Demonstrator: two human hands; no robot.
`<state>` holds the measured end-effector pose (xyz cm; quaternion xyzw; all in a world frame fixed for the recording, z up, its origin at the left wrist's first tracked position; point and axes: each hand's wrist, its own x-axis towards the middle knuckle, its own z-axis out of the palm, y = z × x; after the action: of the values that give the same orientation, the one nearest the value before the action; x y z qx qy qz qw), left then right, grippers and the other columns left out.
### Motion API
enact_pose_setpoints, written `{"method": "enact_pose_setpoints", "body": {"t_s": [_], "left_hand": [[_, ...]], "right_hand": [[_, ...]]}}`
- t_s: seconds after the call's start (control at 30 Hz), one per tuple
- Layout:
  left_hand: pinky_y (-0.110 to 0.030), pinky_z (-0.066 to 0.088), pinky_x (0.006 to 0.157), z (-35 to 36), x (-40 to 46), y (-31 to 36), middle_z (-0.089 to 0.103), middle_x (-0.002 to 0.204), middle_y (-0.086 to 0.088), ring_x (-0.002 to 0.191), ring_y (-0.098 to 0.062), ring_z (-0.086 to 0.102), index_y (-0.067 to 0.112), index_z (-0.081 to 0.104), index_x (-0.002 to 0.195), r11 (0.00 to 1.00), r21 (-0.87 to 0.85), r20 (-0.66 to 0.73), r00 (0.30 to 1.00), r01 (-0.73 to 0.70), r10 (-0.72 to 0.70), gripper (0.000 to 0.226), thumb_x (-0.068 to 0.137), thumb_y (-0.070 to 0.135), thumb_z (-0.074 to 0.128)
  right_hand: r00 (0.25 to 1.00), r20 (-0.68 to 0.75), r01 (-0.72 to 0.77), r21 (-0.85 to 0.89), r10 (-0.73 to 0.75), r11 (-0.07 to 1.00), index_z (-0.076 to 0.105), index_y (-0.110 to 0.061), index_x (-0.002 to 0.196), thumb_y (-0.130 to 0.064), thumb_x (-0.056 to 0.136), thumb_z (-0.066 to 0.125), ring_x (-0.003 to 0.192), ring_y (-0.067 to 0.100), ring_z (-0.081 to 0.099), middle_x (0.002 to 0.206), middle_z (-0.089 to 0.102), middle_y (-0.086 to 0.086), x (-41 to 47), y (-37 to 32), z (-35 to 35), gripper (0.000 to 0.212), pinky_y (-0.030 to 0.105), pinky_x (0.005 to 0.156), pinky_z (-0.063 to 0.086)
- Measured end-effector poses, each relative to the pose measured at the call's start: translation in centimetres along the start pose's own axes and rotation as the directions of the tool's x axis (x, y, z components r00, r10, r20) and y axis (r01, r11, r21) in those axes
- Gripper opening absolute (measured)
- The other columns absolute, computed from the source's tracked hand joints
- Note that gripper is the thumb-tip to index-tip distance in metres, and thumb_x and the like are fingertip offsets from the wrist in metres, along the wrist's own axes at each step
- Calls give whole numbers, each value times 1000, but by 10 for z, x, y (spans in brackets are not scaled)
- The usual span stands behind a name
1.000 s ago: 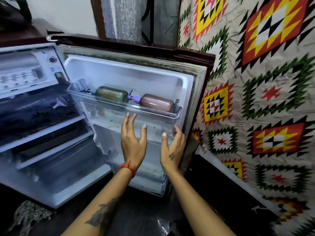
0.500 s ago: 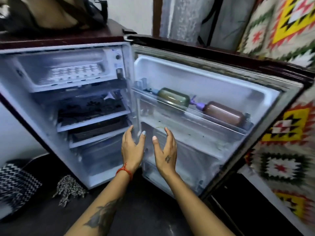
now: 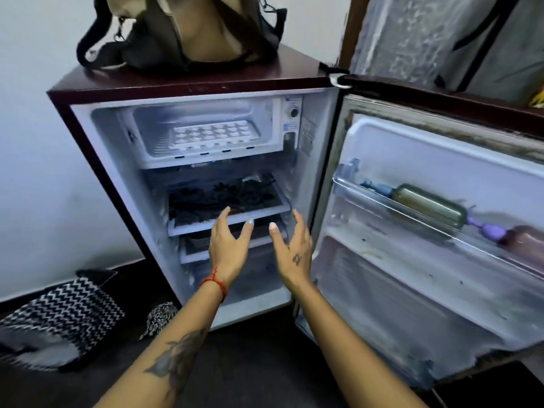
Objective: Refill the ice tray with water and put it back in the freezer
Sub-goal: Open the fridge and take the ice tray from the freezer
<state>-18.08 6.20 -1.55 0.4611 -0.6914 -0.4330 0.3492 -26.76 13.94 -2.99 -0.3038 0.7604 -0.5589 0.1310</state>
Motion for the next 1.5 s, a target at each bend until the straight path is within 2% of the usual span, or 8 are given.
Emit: {"method": "enact_pose_setpoints", "body": {"t_s": [0.2, 0.47, 0.7, 0.83, 1.0, 1.07, 1.13, 1.5], "left_hand": [[-44, 35, 109, -24, 52, -8, 30, 152, -4, 134, -25, 37, 19, 28, 146, 999, -8, -67, 997, 42, -42, 66, 90, 41, 57], [-44, 35, 110, -42, 132, -16, 30, 152, -5, 135, -25, 36, 19, 27, 146, 998, -33, -156, 986, 52, -56, 70, 88, 42, 59], [-39, 38, 106, -50, 208, -19, 39, 147, -10, 131, -28, 41, 12, 29, 146, 998, -47, -246, 968, 48, -58, 72, 87, 40, 62], [-45, 50, 94, -54, 247, -24, 41, 145, -10, 120, -31, 54, 12, 27, 146, 978, -195, -261, 957, 73, -123, 95, 72, 60, 59], [-27, 54, 52, -53, 281, -24, 58, 96, -15, 47, -10, 60, -4, 41, 126, 922, -369, -279, 932, 120, -232, 50, 91, 28, 59], [-25, 56, 53, -52, 287, -24, 56, 92, -7, 44, -6, 59, 8, 48, 98, 890, -440, -249, 936, 119, -249, 17, 94, 24, 55], [-24, 57, 54, -51, 290, -24, 57, 85, -6, 44, -6, 60, 14, 48, 84, 862, -492, -237, 933, 124, -270, 14, 95, 21, 54], [-24, 57, 52, -49, 279, -19, 62, 75, -13, 50, -13, 62, 2, 56, 93, 855, -507, -320, 897, 111, -306, 9, 93, 8, 49]], "right_hand": [[999, 49, 13, 0, -13, 1000, 22, -26, 148, -50, 91, 53, 144, 20, 20, 157, 22, 3, 43, -13, 44, 70, 43, 116, 23], [998, 40, 39, 38, -41, 999, 24, -20, 148, -48, 90, 55, 143, 22, 24, 155, 25, 6, 127, -34, 91, 72, 44, 115, 25], [998, -20, 67, 92, -66, 993, 31, -8, 145, -35, 91, 60, 138, 23, 34, 150, 36, 9, 210, -50, 119, 66, 29, 110, 29], [999, -39, 33, 16, -32, 999, 30, -4, 145, -32, 94, 57, 138, 26, 35, 150, 35, 13, 253, -56, 132, 64, 27, 109, 27], [998, -14, -65, -171, 64, 983, 26, -5, 148, -38, 97, 47, 138, 32, 33, 151, 34, 15, 289, -49, 141, 64, 36, 111, 29], [996, 1, -89, -213, 91, 973, 27, -6, 148, -40, 99, 42, 137, 34, 34, 149, 37, 15, 296, -47, 142, 61, 39, 109, 31], [995, 3, -96, -220, 99, 971, 33, -6, 145, -39, 99, 41, 134, 34, 38, 146, 42, 16, 300, -45, 142, 57, 38, 107, 35], [981, -85, -159, 168, 175, 973, 68, -8, 107, -25, 86, 67, 98, 26, 64, 106, 70, 10, 290, -47, 132, 27, 35, 89, 52]]}}
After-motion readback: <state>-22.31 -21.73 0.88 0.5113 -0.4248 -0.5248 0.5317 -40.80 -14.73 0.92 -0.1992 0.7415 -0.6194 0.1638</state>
